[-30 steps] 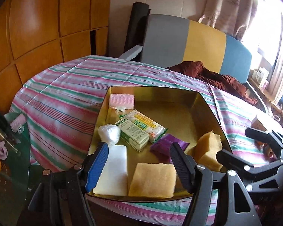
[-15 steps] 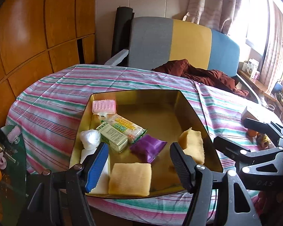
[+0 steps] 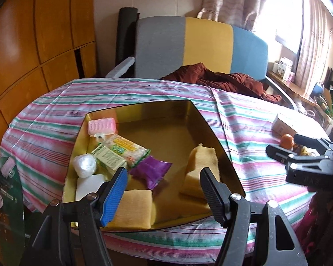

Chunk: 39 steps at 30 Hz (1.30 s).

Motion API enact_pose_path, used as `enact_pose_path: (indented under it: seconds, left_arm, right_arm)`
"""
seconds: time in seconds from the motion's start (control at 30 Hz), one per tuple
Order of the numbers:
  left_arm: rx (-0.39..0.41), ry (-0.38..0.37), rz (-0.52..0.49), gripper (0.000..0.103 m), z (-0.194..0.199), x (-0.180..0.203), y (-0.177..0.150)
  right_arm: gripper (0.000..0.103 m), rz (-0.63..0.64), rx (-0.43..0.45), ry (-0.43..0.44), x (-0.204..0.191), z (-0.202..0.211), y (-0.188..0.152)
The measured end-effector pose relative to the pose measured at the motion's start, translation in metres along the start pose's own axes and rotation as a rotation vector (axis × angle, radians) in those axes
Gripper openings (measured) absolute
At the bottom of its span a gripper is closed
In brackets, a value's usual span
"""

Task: Organize objects
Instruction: 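Move both grippers back from the tray to the remaining items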

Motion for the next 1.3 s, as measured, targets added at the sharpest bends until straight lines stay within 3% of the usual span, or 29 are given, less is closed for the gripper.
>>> enact_pose_path:
  seconds: [0.3, 0.5, 0.63, 0.7, 0.77, 1.03, 1.3]
  left_arm:
    - [-0.009, -0.079, -0.082, 0.069, -0.007, 0.043, 0.006]
    - [-0.060, -0.158, -0.091, 0.069, -0.020, 0.079, 0.004]
    - [-0.092, -0.219, -0.122, 0.069, -0.025, 0.106, 0.003]
    - [-0.099, -0.242, -0.147, 0.069, -0.026, 0.120, 0.003]
    - [-0.108, -0.260, -0.175, 0.069, -0.030, 0.136, 0.004]
    - [-0.143, -0.357, -0.296, 0.069, -0.045, 0.212, 0.008]
    - [-0.207, -0.467, -0.356, 0.067, -0.064, 0.286, 0.007]
  right_arm:
    - [0.103, -0.190, -0.016, -0.178, 0.144, 0.010, 0.000]
    - [0.103, -0.449, -0.023, -0.286, 0.258, 0.018, -0.012]
    - [0.103, -0.679, -0.010, -0.293, 0.314, 0.023, -0.030]
    - [0.103, -0.802, -0.001, -0.239, 0.327, 0.023, -0.037]
    - [0.103, -0.845, 0.014, -0.223, 0.332, 0.026, -0.037]
    - [0.103, -0.893, 0.038, -0.150, 0.327, 0.028, -0.037]
    - [0.103, -0.938, 0.009, -0.093, 0.327, 0.016, -0.041]
Point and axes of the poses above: each gripper's, at about its wrist camera, not at the fingertips, and z roughly against the way its jaws point, x to its right, y to its top, the point moved 10 cm from there along -z, roughly the way its jaws point, and after that the axes turned 7 degrees about -z, right-handed, at the moved point
